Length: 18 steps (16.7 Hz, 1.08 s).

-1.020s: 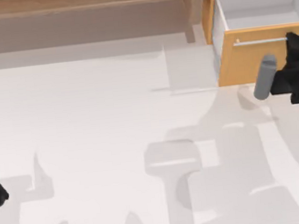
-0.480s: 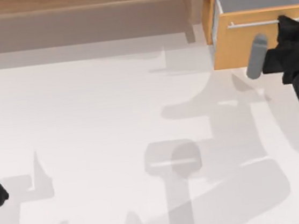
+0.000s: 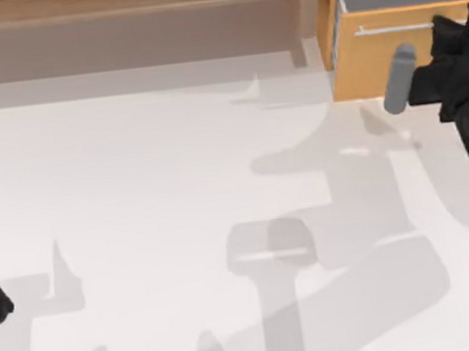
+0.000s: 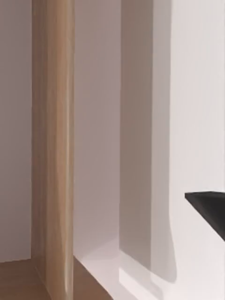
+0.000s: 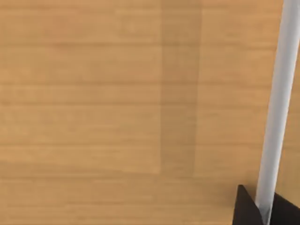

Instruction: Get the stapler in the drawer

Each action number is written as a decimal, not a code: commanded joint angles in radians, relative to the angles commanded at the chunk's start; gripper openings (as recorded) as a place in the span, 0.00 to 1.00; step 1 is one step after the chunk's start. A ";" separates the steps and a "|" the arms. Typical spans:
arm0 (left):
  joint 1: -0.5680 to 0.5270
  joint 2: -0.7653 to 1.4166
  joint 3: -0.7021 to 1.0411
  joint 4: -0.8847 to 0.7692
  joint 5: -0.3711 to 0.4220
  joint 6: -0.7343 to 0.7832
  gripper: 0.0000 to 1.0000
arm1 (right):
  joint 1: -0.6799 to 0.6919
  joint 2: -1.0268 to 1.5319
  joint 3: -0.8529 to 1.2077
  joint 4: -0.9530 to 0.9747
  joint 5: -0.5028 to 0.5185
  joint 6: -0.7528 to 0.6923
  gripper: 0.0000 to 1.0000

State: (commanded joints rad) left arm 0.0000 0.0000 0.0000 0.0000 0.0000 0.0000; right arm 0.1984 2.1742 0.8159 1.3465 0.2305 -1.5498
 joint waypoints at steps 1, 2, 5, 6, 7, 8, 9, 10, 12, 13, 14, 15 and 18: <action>0.000 0.000 0.000 0.000 0.000 0.000 1.00 | -0.002 0.005 0.012 -0.005 0.000 0.000 0.00; 0.000 0.000 0.000 0.000 0.000 0.000 1.00 | -0.005 0.013 0.032 -0.015 -0.002 -0.001 0.00; 0.000 0.000 0.000 0.000 0.000 0.000 1.00 | -0.015 0.055 0.121 -0.065 -0.013 -0.004 0.00; 0.000 0.000 0.000 0.000 0.000 0.000 1.00 | -0.018 0.071 0.156 -0.085 -0.017 -0.004 0.00; 0.000 0.000 0.000 0.000 0.000 0.000 1.00 | -0.022 0.086 0.190 -0.105 -0.022 -0.004 0.00; 0.000 0.000 0.000 0.000 0.000 0.000 1.00 | -0.025 0.100 0.222 -0.123 -0.026 -0.004 0.00; 0.000 0.000 0.000 0.000 0.000 0.000 1.00 | -0.029 0.112 0.250 -0.139 -0.029 -0.003 0.00; 0.000 0.000 0.000 0.000 0.000 0.000 1.00 | -0.032 0.120 0.271 -0.151 -0.031 -0.002 0.00; 0.000 0.000 0.000 0.000 0.000 0.000 1.00 | -0.034 0.127 0.288 -0.161 -0.033 -0.002 0.00; 0.000 0.000 0.000 0.000 0.000 0.000 1.00 | -0.034 0.127 0.288 -0.161 -0.033 -0.002 0.00; 0.000 0.000 0.000 0.000 0.000 0.000 1.00 | -0.034 0.127 0.288 -0.161 -0.033 -0.002 0.00; 0.000 0.000 0.000 0.000 0.000 0.000 1.00 | -0.034 0.127 0.288 -0.161 -0.033 -0.002 0.00; 0.000 0.000 0.000 0.000 0.000 0.000 1.00 | -0.034 0.127 0.288 -0.161 -0.033 -0.002 0.23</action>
State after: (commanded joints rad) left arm 0.0000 0.0000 0.0000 0.0000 0.0000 0.0000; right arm 0.1645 2.3013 1.1038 1.1857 0.1974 -1.5514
